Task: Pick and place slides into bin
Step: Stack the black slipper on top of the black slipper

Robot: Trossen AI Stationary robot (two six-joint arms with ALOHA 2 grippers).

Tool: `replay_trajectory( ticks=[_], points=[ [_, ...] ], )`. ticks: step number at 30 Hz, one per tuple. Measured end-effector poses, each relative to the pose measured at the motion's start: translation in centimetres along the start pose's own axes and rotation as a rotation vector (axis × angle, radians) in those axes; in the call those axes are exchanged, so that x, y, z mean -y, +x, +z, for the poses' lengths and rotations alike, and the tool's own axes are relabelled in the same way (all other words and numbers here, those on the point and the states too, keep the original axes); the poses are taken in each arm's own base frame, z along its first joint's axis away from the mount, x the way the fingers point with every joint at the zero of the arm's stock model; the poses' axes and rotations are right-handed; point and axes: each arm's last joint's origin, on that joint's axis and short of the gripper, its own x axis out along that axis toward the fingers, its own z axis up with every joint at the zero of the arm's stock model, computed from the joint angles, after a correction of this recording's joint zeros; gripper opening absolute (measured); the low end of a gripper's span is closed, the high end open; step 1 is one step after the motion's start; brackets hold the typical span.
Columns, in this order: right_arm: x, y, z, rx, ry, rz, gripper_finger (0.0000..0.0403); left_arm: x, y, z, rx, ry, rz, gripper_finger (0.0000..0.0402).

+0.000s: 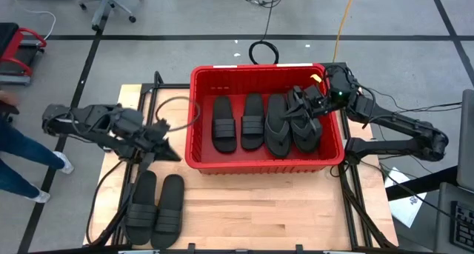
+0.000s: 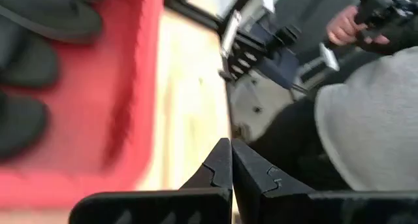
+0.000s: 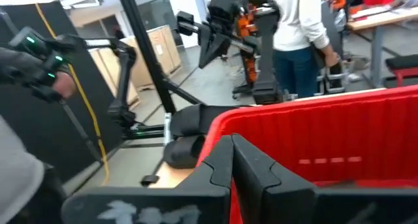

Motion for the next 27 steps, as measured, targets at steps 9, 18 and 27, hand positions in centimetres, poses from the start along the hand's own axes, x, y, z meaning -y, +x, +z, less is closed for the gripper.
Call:
replay_trajectory(
  ticks=[9,18,27],
  points=[
    [-0.6,0.2,0.1,0.034,0.109,-0.078,0.0000,0.3,4.0,-7.3,-0.252,-0.038,-0.124,0.0004],
    [-1.6,-0.9,0.7,0.083,0.084,-0.095,0.0000,1.4,7.7,-13.5,-0.281,0.058,-0.173,0.0011],
    [-1.9,-1.2,0.6,0.073,0.078,-0.091,0.0000,0.5,10.3,-15.3,-0.425,-0.135,-0.039,0.0075]
  ],
)
